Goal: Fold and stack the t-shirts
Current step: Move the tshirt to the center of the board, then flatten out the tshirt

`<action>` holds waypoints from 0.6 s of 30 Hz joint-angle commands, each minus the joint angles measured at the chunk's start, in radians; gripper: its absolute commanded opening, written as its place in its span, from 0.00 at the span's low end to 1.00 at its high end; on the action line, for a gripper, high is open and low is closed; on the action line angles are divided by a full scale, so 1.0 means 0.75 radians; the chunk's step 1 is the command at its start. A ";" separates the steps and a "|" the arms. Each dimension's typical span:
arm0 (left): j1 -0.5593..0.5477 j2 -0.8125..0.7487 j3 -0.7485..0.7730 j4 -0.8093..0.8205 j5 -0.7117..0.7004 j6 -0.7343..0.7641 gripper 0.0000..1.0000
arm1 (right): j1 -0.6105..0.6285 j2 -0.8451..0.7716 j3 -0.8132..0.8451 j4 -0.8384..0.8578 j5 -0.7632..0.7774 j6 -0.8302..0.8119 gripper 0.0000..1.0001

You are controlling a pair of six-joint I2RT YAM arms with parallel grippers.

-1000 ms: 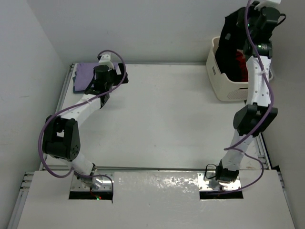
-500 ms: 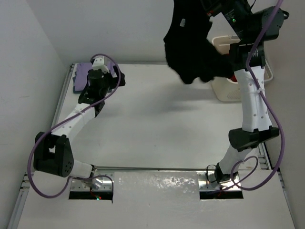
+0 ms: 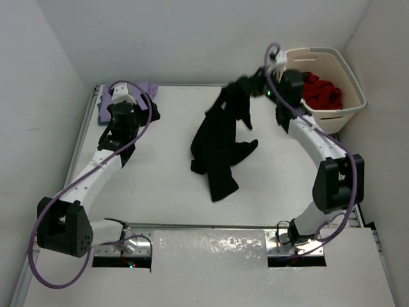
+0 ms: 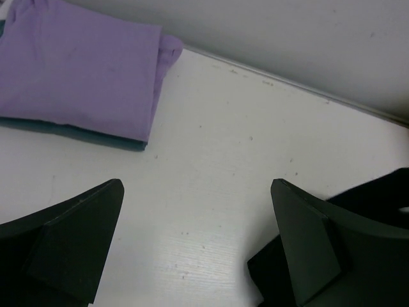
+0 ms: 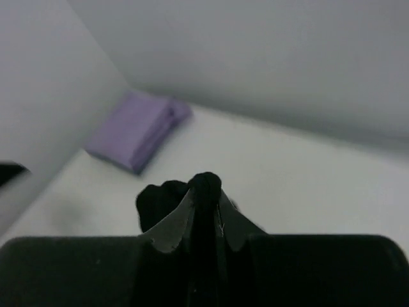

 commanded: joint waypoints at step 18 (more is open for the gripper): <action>-0.245 -0.088 -0.526 0.004 0.475 -0.250 0.99 | 0.370 -0.504 -0.766 -0.663 0.537 -0.487 0.99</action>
